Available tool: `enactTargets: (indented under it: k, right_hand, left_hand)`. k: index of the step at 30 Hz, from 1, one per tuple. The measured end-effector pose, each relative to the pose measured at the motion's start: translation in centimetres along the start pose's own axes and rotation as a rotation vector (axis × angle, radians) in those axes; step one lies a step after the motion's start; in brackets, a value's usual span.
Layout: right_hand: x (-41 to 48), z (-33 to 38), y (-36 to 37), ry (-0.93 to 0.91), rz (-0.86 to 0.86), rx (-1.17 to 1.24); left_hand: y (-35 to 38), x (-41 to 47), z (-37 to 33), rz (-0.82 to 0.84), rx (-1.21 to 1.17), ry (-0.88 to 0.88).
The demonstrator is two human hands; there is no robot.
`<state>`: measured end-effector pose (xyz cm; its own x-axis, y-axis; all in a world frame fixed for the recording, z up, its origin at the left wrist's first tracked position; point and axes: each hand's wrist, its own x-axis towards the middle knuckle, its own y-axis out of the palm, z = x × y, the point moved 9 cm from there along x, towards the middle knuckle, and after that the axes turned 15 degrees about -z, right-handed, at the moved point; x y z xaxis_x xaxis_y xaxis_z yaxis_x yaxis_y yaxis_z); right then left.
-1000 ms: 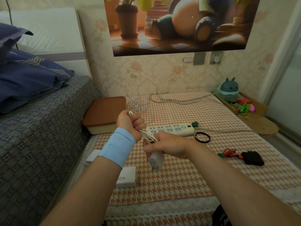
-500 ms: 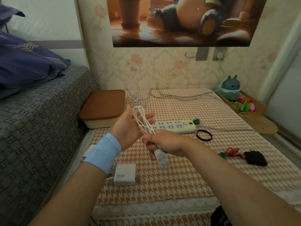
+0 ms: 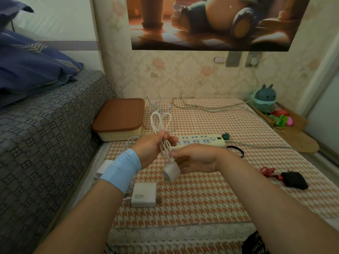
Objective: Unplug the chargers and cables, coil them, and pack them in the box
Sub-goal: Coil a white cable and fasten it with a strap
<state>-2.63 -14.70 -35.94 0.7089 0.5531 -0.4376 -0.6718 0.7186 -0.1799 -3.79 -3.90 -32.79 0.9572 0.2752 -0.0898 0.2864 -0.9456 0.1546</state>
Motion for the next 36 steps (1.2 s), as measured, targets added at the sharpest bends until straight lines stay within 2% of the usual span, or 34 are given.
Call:
enactTargets:
  k: [3,6,10,13,15,20,24,27,29,31,33,36]
  right_hand:
    - [0.9,0.8,-3.8,-0.096,-0.271,-0.028]
    - [-0.2,3.7,-6.1,-0.332,-0.495,0.068]
    - [-2.4,6.6,-5.0,-0.660,-0.537,-0.146]
    - [-2.3,7.3,-4.3,-0.757,-0.644,-0.335]
    - [-1.7,7.5,-4.8,-0.758,-0.701,-0.322]
    - [-0.2,6.5,-6.6,-0.625,-0.746,-0.194]
    - [0.3,6.1,-6.1,-0.602,-0.703,-0.202]
    - [1.3,5.1,-6.4,-0.508,-0.685,-0.130]
    - [2.3,3.7,-7.3,-0.425,-0.742,-0.298]
    - [3.7,2.1,-7.8,-0.399,-0.769,-0.651]
    - [4.8,0.7,-7.6,-0.356,-0.753,-0.885]
    - [6.1,-0.3,-6.2,-0.361,-0.686,-1.056]
  left_hand:
    - [-1.2,0.4,0.7,-0.029,0.036,-0.054]
    - [-0.9,-0.1,1.5,0.007,0.117,-0.123]
    - [2.2,-1.6,2.0,0.246,0.207,-0.200]
    - [4.1,-2.4,2.4,0.351,0.398,-0.176]
    - [4.4,-2.3,2.4,0.333,0.417,-0.165]
    - [3.8,-1.3,2.8,0.268,0.158,-0.294]
    - [3.3,-0.4,3.6,0.259,0.270,-0.236]
    - [1.4,1.1,4.0,0.115,0.292,-0.212]
    - [-0.3,2.1,3.8,-0.022,0.142,-0.236]
    - [-1.5,2.6,3.4,-0.092,0.030,-0.222]
    - [-1.9,2.6,3.4,-0.097,-0.018,-0.215]
    - [-1.9,2.3,3.8,-0.088,-0.094,-0.255]
